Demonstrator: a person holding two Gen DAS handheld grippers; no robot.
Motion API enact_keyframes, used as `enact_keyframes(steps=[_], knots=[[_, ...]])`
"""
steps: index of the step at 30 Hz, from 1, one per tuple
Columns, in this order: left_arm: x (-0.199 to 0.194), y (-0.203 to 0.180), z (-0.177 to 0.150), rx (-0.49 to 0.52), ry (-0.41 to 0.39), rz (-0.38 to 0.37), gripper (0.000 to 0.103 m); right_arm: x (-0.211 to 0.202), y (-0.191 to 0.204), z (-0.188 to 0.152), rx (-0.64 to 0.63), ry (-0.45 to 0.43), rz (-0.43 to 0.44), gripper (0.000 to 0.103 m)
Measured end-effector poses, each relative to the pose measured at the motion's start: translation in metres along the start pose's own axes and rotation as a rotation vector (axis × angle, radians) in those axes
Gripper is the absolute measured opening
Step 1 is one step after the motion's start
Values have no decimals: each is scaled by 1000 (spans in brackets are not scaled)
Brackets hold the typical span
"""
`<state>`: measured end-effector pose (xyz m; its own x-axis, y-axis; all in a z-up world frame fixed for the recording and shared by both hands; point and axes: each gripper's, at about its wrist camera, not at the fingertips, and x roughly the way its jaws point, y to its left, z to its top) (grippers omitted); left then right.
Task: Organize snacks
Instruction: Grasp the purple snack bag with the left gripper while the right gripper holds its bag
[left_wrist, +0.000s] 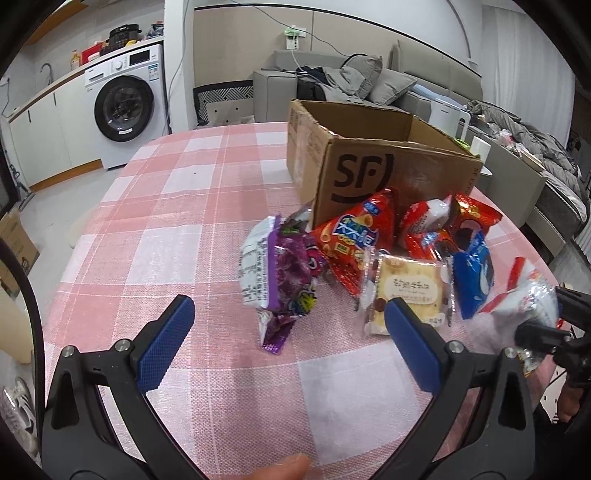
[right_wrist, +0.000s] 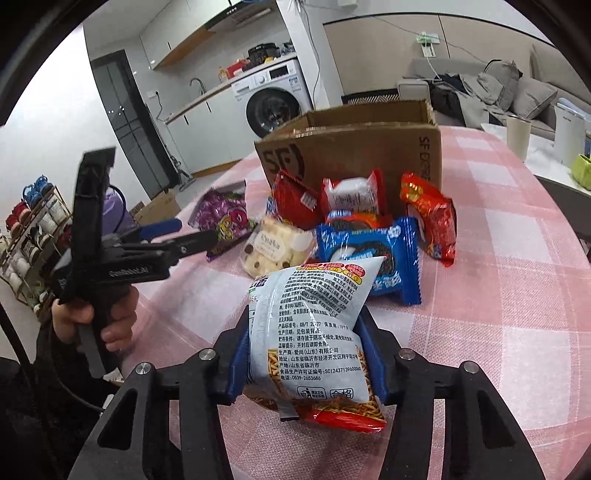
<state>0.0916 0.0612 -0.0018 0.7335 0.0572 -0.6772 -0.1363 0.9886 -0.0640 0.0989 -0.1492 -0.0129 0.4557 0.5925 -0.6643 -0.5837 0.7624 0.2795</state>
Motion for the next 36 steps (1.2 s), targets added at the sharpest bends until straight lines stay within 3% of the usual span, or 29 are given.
enact_keyframes(steps=[6, 15, 24, 26, 36], knots=[[14, 16, 7, -57, 5, 20, 102, -10, -8, 3, 25, -50, -23, 53], [38, 25, 18, -71, 19, 46, 102, -12, -12, 4, 45, -58, -34, 53], [50, 24, 20, -70, 49, -30, 65, -12, -13, 5, 49, -60, -31, 53], [53, 24, 20, -68, 64, -53, 43, -12, -13, 5, 49, -63, -29, 53], [40, 21, 19, -63, 6, -74, 39, -12, -14, 6, 53, -71, -33, 53]])
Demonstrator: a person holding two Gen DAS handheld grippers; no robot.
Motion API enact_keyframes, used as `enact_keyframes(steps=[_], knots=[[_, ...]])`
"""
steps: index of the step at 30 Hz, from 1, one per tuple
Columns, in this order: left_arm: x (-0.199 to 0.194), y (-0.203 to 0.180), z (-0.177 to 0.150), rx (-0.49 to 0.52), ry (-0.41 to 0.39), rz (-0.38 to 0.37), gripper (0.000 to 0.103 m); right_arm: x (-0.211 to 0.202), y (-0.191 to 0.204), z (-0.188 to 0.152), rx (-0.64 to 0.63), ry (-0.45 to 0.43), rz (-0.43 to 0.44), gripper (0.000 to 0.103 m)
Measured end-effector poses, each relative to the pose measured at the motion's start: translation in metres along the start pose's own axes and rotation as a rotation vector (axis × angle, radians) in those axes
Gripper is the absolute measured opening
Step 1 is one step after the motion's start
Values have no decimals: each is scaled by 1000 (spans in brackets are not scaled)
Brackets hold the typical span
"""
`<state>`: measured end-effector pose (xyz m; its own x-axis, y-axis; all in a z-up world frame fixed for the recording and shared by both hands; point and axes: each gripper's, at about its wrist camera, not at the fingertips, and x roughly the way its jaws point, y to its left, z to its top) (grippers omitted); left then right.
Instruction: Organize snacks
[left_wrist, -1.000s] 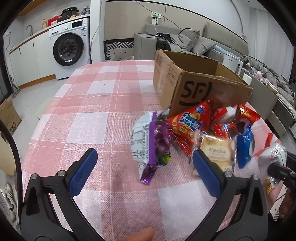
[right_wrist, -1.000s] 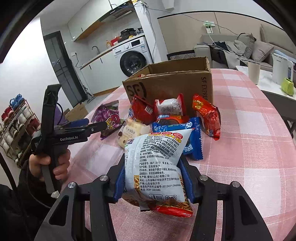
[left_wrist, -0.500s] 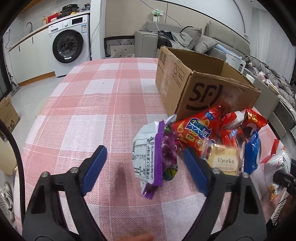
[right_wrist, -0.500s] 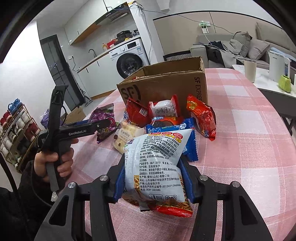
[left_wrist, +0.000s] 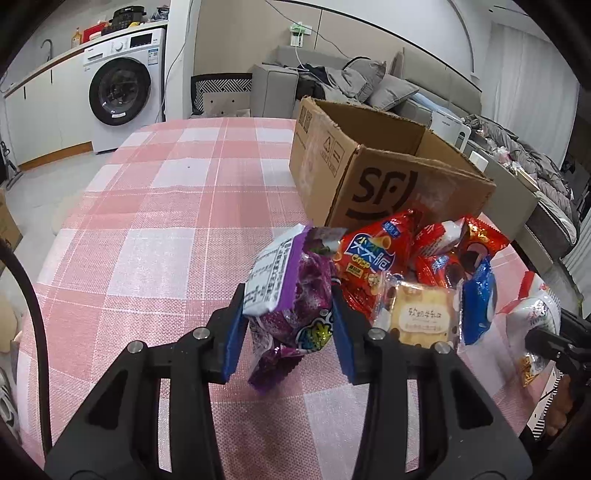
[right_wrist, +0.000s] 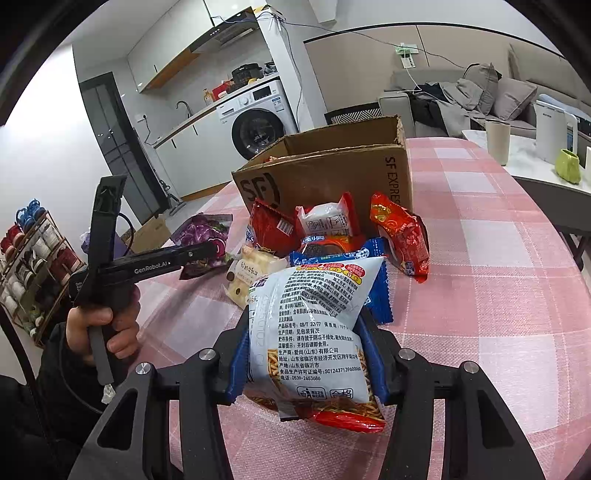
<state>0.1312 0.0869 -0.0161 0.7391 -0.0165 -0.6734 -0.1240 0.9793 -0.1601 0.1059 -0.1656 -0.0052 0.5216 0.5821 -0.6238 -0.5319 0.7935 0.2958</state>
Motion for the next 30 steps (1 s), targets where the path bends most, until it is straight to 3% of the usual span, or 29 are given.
enact_keyframes(steps=[13, 30], knots=[[-40, -9, -1, 22, -89, -7, 37, -5, -3, 1, 4, -23, -6, 53], [-92, -42, 16, 82, -191, -69, 37, -19, -4, 23, -10, -88, -30, 53]])
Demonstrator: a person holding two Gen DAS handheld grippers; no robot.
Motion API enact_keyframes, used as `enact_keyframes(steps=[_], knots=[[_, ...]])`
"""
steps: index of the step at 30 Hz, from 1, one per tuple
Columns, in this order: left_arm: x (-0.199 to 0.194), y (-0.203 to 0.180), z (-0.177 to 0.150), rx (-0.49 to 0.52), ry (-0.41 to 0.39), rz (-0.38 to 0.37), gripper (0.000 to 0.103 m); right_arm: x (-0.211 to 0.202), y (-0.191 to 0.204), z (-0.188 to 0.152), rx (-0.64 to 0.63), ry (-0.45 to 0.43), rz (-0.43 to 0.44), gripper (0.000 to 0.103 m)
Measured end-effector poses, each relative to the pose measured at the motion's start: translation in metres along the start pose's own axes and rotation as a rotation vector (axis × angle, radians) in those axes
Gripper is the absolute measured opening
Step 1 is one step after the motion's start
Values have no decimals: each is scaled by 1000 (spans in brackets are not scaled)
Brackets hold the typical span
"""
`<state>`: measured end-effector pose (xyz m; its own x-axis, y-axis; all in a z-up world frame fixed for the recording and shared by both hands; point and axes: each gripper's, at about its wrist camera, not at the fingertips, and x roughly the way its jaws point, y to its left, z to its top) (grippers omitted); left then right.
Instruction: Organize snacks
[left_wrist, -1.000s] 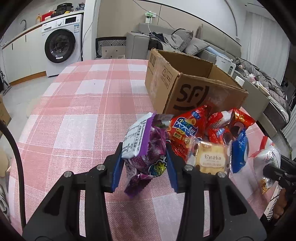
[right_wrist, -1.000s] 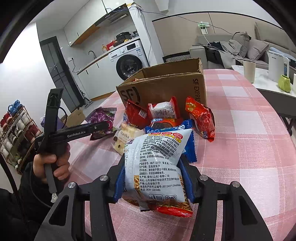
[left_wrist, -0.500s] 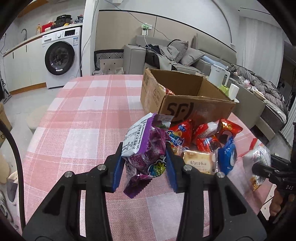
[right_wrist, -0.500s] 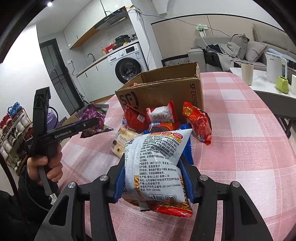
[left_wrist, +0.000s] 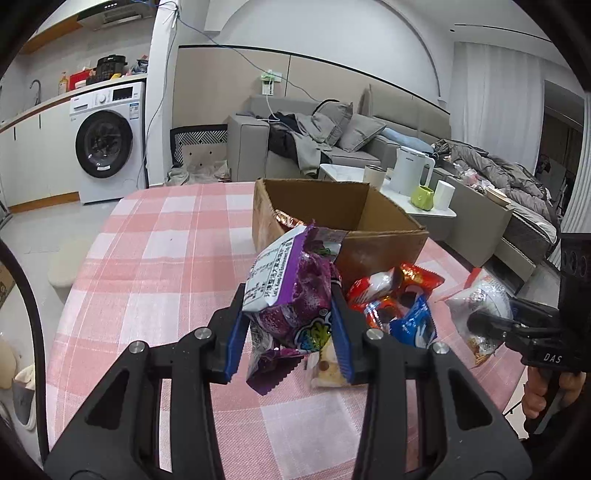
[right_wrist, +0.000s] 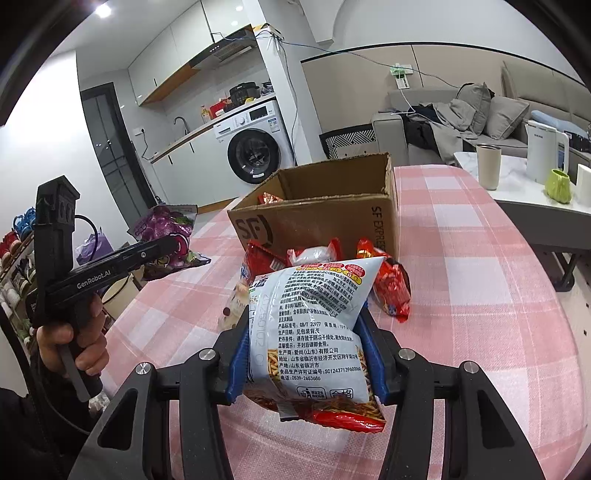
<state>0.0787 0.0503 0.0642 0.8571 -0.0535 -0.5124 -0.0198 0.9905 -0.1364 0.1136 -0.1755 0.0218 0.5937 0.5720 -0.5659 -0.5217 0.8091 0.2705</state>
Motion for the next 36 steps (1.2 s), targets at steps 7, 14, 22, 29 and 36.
enact_keyframes(steps=[7, 14, 22, 29, 36], knots=[[-3, -12, 11, 14, -16, -11, 37, -1, -3, 18, -8, -22, -8, 53], [-1, -16, 24, 13, -26, -13, 37, 2, -3, 35, -18, -37, -16, 53], [-1, -18, 40, 6, -45, -13, 37, 5, -3, 51, -30, -51, -19, 53], [0, -16, 55, -9, -60, -14, 37, 9, -3, 65, -34, -57, -20, 53], [5, -20, 69, -14, -68, -15, 37, 17, -3, 77, -34, -61, -21, 53]])
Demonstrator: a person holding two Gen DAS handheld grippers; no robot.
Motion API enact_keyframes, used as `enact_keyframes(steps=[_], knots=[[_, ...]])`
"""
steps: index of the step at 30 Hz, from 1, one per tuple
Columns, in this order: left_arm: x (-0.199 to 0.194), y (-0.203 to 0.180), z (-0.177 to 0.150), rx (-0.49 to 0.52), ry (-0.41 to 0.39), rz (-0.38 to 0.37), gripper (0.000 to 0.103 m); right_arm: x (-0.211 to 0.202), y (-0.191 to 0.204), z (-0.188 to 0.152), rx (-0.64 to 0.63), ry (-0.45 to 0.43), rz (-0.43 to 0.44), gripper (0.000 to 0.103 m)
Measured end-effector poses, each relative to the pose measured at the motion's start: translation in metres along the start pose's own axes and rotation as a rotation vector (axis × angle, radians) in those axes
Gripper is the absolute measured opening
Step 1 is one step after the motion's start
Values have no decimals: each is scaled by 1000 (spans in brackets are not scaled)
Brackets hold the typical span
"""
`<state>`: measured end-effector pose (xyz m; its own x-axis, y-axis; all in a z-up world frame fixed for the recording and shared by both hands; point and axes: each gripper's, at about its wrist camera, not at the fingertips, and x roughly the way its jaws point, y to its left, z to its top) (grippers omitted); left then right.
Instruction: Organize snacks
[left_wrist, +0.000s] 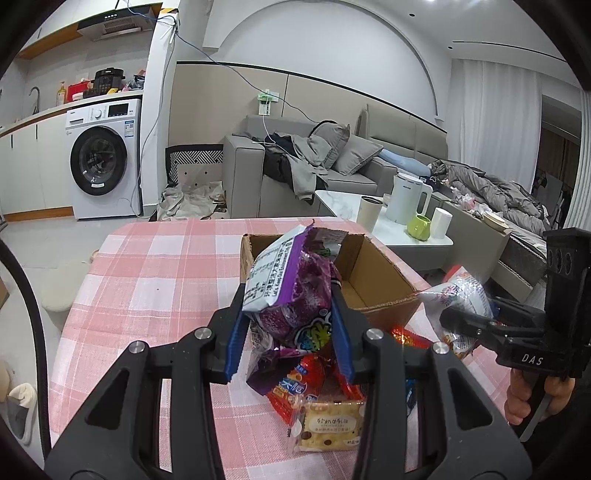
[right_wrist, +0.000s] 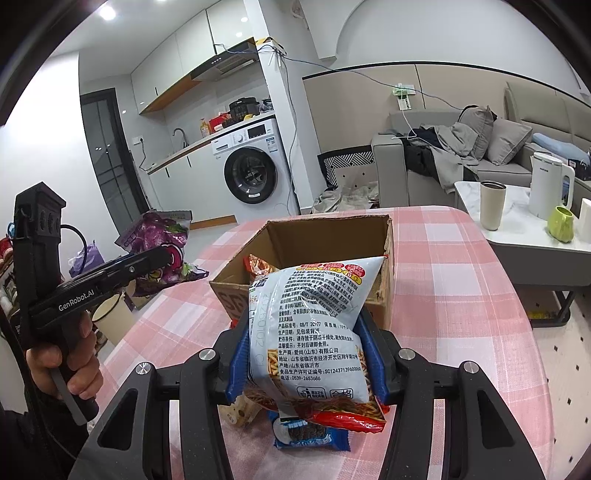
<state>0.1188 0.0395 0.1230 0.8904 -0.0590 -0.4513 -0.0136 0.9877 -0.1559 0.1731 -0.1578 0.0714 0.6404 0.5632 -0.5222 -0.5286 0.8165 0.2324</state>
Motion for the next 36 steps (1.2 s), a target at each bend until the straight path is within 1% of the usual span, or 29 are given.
enact_keyframes(steps=[13, 18, 27, 36], knots=[[33, -3, 9, -4, 30, -1, 37, 14, -1, 23, 26, -1, 13, 53], [49, -8, 13, -1, 41, -2, 37, 21, 1, 31, 20, -3, 7, 53], [78, -19, 17, 29, 58, 3, 37, 35, -8, 45, 38, -9, -4, 53], [101, -18, 17, 33, 62, 12, 37, 54, -14, 58, 59, -14, -14, 53]])
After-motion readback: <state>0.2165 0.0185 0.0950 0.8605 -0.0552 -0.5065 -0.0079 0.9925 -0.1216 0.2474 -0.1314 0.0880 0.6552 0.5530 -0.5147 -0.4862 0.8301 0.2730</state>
